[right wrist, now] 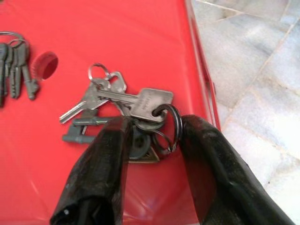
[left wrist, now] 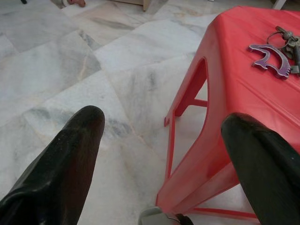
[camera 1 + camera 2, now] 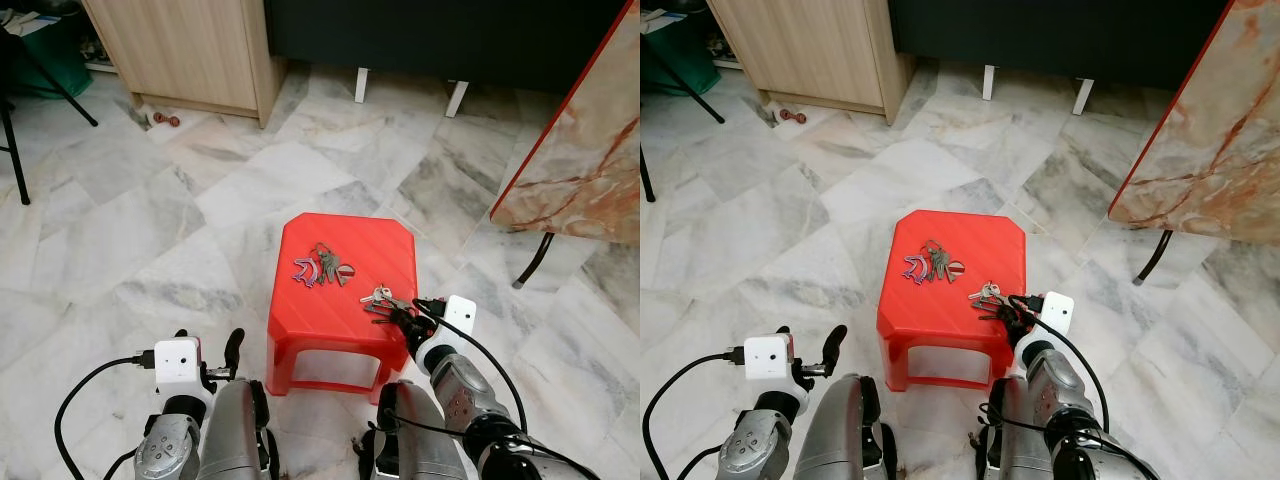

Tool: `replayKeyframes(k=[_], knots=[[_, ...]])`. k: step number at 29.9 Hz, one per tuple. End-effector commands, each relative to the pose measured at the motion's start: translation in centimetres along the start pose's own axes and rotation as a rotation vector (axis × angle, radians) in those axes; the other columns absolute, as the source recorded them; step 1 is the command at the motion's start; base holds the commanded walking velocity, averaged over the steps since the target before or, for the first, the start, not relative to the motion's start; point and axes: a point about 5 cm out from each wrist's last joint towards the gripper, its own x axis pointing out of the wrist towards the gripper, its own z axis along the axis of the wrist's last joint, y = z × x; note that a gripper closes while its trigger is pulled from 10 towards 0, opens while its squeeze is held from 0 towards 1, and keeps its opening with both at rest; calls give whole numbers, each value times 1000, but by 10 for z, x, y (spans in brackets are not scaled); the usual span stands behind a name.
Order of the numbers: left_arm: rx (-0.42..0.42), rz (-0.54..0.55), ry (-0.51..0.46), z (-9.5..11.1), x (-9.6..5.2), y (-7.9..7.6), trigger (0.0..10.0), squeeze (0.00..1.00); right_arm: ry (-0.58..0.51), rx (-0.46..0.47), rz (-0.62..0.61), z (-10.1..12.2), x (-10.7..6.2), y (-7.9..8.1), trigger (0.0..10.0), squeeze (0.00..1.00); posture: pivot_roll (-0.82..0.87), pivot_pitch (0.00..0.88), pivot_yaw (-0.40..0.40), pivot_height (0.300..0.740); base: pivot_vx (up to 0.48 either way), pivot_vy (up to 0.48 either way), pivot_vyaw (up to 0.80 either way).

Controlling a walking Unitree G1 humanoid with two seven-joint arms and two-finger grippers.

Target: Hang keys on a hook

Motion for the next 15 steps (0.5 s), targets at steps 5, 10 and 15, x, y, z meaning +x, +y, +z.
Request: replayKeyframes(k=[5,10,15], knots=[[22,1,45,-8,-5,-1,10000,0,7,-14,8,-2,-1,0,0,0,103,241,-45,586,0,0,0],[23,1,46,-8,-4,-1,10000,0,5,-16,11,-3,-1,0,0,0,103,242,-45,586,0,0,0],[23,1,43,-8,-3,-1,10000,0,8,-17,9,-4,-2,-1,0,0,103,245,-45,586,0,0,0]])
